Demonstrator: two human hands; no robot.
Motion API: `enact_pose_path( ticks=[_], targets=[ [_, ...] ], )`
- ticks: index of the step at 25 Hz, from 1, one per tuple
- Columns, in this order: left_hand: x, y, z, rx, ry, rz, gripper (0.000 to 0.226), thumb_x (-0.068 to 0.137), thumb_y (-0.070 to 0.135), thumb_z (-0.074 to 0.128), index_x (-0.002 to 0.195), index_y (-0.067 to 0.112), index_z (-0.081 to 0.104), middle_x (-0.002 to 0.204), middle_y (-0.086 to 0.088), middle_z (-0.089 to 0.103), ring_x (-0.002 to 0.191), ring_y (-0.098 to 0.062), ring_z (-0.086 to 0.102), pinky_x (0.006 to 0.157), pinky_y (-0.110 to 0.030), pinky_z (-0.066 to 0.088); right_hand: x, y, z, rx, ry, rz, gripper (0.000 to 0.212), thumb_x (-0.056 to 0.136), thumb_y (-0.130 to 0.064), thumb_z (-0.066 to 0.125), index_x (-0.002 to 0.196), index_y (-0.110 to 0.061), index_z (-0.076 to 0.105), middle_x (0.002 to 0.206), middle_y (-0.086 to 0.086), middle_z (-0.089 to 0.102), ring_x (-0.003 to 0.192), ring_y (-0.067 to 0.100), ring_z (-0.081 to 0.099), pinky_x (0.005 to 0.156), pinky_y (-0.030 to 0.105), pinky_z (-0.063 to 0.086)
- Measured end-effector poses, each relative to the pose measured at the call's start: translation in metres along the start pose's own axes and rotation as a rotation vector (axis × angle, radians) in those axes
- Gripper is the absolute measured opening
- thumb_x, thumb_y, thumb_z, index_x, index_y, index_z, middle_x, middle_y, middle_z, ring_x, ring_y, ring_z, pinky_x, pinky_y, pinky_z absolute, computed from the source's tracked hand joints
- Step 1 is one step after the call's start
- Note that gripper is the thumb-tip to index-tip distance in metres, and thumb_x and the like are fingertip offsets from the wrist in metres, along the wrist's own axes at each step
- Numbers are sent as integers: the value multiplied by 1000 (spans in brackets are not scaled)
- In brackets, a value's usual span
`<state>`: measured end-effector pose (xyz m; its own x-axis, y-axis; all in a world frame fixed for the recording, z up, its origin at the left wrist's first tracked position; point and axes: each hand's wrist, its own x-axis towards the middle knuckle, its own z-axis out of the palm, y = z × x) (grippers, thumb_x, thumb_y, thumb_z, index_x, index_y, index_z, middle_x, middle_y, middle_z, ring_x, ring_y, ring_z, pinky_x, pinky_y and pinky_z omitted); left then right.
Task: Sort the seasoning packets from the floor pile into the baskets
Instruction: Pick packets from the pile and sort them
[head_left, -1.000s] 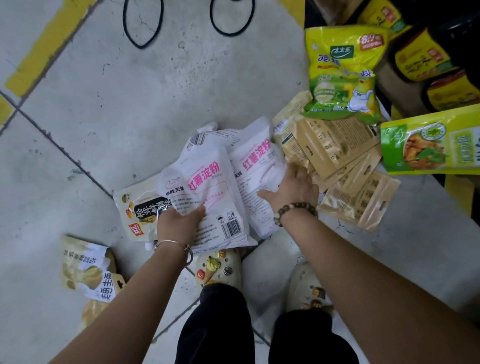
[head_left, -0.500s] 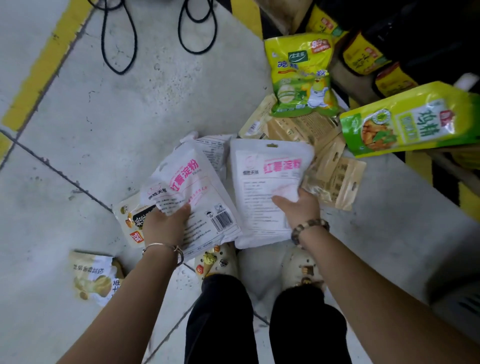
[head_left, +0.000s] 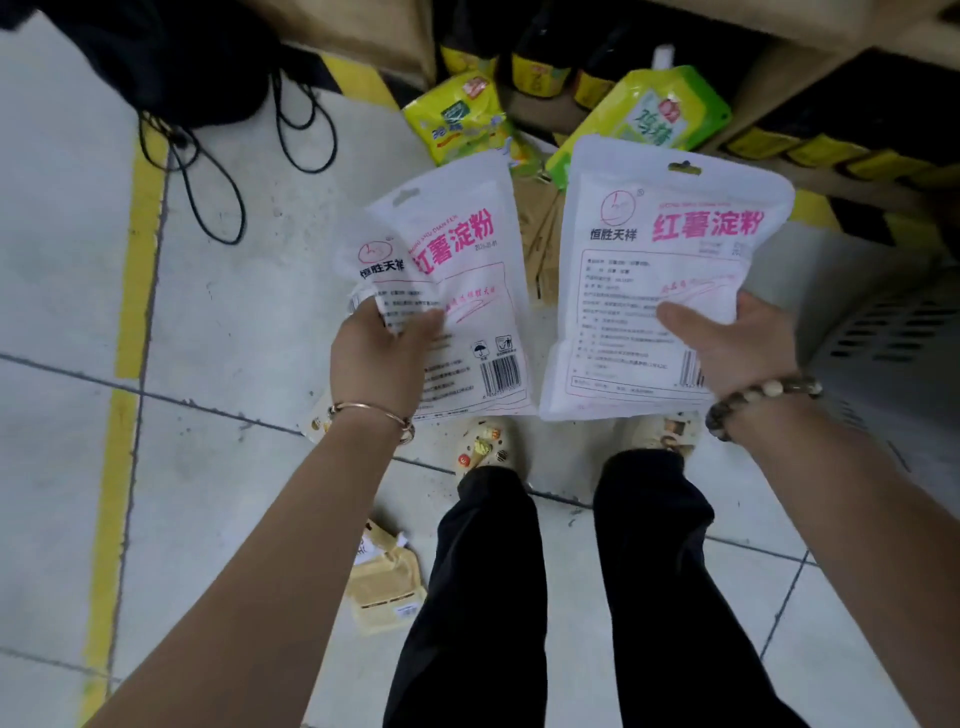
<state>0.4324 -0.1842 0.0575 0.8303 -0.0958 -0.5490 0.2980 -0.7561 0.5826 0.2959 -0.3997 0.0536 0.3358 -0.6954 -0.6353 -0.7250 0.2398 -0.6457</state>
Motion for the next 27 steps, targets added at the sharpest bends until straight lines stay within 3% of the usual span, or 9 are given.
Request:
enact_pose_path(
  ticks=[7,10,12,14,17,21,23,25,27],
  targets=[
    [-59,60,18,84,-81,152,4,84,25,65,84,21,63,73,21,59,67,8,54,50,-2,38,-46,6,-92,147,159,54,14,77,-21,74,74,-30,63,63,-28,60,54,-16,57,46,2,41],
    [-89,82,49,137,-123,265,1,86,23,63,86,22,62,73,21,58,66,3,55,51,-7,38,-52,23,-138,169,221,55,10,79,-26,72,77,-29,63,70,-25,61,54,-16,57,49,5,44],
    [-114,97,72,173,-143,347,7,88,21,61,93,17,64,77,14,59,76,-9,56,58,-20,35,-59,36,-170,163,261,33,9,80,-24,71,80,-25,63,70,-22,60,52,-18,54,47,2,40],
    [-143,116,98,176,-159,421,11,89,18,60,98,15,64,79,16,57,83,-11,53,63,-19,31,-68,48,-207,151,297,17,10,80,-22,71,83,-18,63,72,-14,62,53,-18,54,47,1,39],
    [-189,144,135,123,-202,486,12,89,16,59,97,25,57,81,30,52,85,-5,53,66,-17,33,-83,66,-264,121,320,38,25,80,-25,71,94,-6,64,92,5,68,76,-5,62,67,11,47],
    [-255,180,184,93,-274,598,16,90,14,58,101,25,54,87,31,50,83,10,48,64,-7,35,-111,99,-347,84,382,69,16,79,-24,72,79,-17,57,71,-9,56,60,-7,49,47,11,35],
    [-286,195,210,77,-299,622,19,90,12,58,101,26,52,88,30,50,82,12,47,61,4,33,-122,121,-386,122,406,110,16,78,-24,72,86,-17,59,73,-13,57,63,-7,49,47,6,37],
    [-316,207,241,64,-344,590,18,91,11,57,101,26,54,87,29,52,73,9,52,61,6,34,-132,143,-428,153,433,144,18,79,-23,71,91,-19,59,75,-17,58,66,-7,51,47,6,37],
    [-341,216,270,71,-406,571,15,91,12,56,99,24,57,86,28,54,68,18,53,58,5,35,-138,167,-464,142,464,186,20,79,-25,71,94,-21,58,77,-17,58,68,-4,53,51,13,38]
  ],
)
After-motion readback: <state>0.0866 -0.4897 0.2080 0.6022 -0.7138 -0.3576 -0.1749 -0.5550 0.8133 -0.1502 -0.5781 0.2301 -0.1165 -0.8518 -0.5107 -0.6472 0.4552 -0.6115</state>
